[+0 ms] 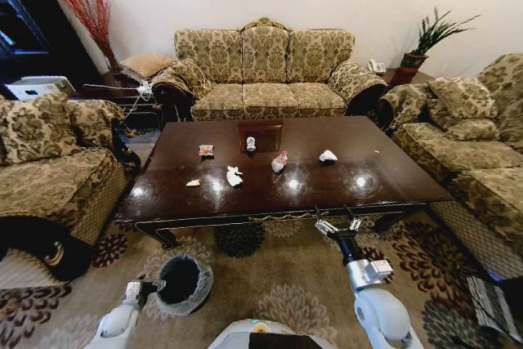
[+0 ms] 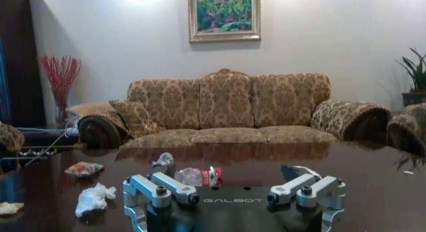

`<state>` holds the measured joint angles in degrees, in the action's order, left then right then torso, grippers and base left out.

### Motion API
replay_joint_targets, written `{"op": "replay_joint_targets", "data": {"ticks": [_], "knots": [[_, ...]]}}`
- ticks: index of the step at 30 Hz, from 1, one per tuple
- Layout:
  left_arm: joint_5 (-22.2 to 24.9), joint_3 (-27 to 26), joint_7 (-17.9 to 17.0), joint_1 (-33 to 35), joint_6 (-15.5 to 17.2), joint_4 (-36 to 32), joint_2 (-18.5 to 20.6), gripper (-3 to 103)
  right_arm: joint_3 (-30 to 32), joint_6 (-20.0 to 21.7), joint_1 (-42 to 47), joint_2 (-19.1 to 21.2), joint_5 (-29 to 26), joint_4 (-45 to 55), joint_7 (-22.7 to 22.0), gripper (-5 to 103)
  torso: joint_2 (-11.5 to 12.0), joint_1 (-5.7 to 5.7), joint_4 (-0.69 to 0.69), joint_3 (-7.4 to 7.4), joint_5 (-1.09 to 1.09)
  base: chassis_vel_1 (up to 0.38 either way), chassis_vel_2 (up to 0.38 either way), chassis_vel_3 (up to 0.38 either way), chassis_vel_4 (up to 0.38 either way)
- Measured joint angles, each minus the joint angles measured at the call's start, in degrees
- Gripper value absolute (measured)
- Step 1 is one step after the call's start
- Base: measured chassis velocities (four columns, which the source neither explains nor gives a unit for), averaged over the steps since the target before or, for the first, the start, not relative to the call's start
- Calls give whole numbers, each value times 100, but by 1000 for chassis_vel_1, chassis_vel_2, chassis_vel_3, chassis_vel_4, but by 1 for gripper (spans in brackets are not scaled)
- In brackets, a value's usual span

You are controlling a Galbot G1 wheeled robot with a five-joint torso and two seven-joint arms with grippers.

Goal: Move to the front of the table and place the trash on the table into the trash bin.

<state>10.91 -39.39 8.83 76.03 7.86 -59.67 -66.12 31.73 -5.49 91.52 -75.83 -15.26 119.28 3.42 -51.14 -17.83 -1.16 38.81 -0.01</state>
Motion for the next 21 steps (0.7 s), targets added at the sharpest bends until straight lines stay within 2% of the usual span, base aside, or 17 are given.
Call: {"op": "replay_joint_targets", "data": {"ticks": [7,9,11,13,14,16,17,21], "knots": [[-16,233,49,-463,-122,761,0,91,12,9,46,-3,69,-13,-1,100,0,0,-1,0,0,0,0,0,0],[-17,271,80,-640,-160,978,-11,83,16,9,68,-3,87,-13,-5,100,0,0,0,-1,1,0,0,0,0],[-24,281,105,-739,-195,1109,-26,83,19,9,81,-3,94,-13,-10,100,0,0,0,0,1,0,0,0,0],[-32,277,121,-927,-340,1370,-72,76,29,10,102,17,99,-8,-17,100,0,0,0,-1,1,0,0,0,0],[-32,277,121,-927,-340,1370,-72,76,29,10,102,17,99,-8,-17,100,0,0,0,-1,1,0,0,0,0],[-32,241,153,-1071,-560,1617,-117,67,39,11,107,45,99,-1,-30,100,0,0,0,0,0,0,0,0,0],[-32,241,153,-1071,-560,1617,-117,67,39,11,107,45,99,-1,-30,100,0,0,0,0,0,0,0,0,0],[-42,172,197,-1145,-877,1827,-163,52,45,23,106,63,88,12,-45,100,0,0,0,0,1,0,0,0,0]]}}
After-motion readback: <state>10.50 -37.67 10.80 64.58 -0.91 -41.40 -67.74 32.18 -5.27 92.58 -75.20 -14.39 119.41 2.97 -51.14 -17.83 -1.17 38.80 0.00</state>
